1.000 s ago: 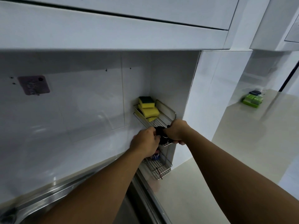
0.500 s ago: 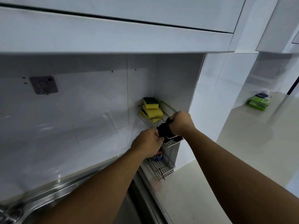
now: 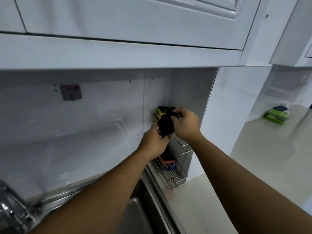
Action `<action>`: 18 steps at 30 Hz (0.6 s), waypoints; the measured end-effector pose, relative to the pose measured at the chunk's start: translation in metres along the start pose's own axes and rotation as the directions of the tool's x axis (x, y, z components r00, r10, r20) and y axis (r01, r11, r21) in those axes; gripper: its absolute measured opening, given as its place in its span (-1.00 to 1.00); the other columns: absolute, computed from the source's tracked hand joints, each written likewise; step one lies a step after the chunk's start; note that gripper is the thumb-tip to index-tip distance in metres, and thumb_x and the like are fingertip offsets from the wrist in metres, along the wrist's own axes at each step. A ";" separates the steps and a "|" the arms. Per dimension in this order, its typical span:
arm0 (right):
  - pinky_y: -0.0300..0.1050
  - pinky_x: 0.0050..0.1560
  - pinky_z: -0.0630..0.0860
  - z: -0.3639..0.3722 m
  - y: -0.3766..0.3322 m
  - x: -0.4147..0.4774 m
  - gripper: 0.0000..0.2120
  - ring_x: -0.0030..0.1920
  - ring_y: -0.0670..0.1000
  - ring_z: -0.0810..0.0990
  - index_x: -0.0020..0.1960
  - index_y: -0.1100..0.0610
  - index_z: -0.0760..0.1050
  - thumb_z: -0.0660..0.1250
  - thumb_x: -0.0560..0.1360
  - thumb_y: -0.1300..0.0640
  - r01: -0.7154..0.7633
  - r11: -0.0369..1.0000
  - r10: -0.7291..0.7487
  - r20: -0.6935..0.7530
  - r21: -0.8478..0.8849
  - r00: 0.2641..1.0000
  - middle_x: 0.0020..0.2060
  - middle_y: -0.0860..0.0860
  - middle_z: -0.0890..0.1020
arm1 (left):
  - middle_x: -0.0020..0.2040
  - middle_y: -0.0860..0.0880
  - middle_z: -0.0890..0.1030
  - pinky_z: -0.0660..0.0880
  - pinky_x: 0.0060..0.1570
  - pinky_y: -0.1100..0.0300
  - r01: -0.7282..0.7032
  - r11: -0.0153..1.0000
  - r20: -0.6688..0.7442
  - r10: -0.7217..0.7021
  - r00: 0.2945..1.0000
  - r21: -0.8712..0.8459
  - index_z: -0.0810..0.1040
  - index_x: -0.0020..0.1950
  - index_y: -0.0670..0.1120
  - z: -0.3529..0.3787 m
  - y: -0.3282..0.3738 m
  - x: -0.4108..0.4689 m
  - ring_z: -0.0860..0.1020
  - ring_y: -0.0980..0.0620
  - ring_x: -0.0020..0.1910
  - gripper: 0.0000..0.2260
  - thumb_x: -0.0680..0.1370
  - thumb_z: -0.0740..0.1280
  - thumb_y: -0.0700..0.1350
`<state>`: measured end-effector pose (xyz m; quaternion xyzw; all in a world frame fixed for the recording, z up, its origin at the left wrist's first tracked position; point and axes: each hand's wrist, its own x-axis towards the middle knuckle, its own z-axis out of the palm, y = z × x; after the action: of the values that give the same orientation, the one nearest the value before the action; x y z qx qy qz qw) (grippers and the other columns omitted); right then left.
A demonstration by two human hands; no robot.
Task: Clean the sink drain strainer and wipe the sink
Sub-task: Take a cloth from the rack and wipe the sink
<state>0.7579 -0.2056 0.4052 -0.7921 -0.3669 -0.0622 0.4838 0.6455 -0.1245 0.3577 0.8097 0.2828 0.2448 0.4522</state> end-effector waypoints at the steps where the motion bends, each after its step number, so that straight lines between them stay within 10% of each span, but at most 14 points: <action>1: -0.17 0.02 0.56 0.000 -0.005 -0.004 -0.80 0.00 -0.03 0.57 0.15 0.09 0.61 0.37 0.54 0.19 -0.023 0.999 0.023 -0.002 0.044 1.000 -0.03 -0.02 0.63 | -0.08 0.18 0.58 0.39 -0.33 0.35 0.008 1.000 -0.022 -0.008 1.000 -0.027 0.43 0.11 0.07 -0.007 0.000 -0.004 0.54 0.26 -0.16 -0.73 0.53 0.39 0.13; 7: 0.19 -0.05 0.66 0.007 -0.048 -0.031 -0.90 -0.09 0.17 0.69 -0.10 0.07 0.62 0.41 0.49 0.26 -0.213 0.930 0.167 0.171 0.301 0.971 -0.19 0.06 0.68 | 0.06 0.05 0.60 0.63 0.06 -0.11 0.087 0.959 -0.058 -0.107 0.993 -0.270 0.47 0.05 0.01 -0.050 -0.007 -0.041 0.66 -0.01 0.00 -0.78 0.54 0.39 0.09; 13: 0.01 -0.10 0.57 0.035 -0.100 -0.081 -0.78 -0.16 0.11 0.62 -0.39 0.04 0.62 0.37 0.39 0.26 -0.382 0.828 0.258 0.325 0.410 0.910 -0.30 0.03 0.66 | 0.05 -0.21 0.61 0.63 0.04 -0.19 0.132 0.933 -0.103 -0.176 0.979 -0.333 0.41 -0.03 -0.07 -0.105 -0.019 -0.084 0.65 -0.19 0.05 -0.79 0.56 0.38 0.01; 18: 0.00 -0.19 0.52 0.075 -0.139 -0.147 -0.83 -0.21 0.11 0.56 -0.25 0.09 0.62 0.29 0.42 0.26 -0.460 0.776 0.267 0.436 0.431 0.859 -0.26 0.10 0.62 | 0.05 -0.11 0.57 0.68 -0.08 -0.07 0.152 0.938 -0.150 -0.207 0.967 -0.311 0.43 0.01 -0.01 -0.152 -0.048 -0.140 0.67 -0.13 -0.05 -0.85 0.57 0.36 -0.22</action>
<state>0.5433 -0.1846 0.3992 -0.6852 -0.2870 0.2779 0.6091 0.4342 -0.1085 0.3677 0.6777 0.3557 0.3144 0.5616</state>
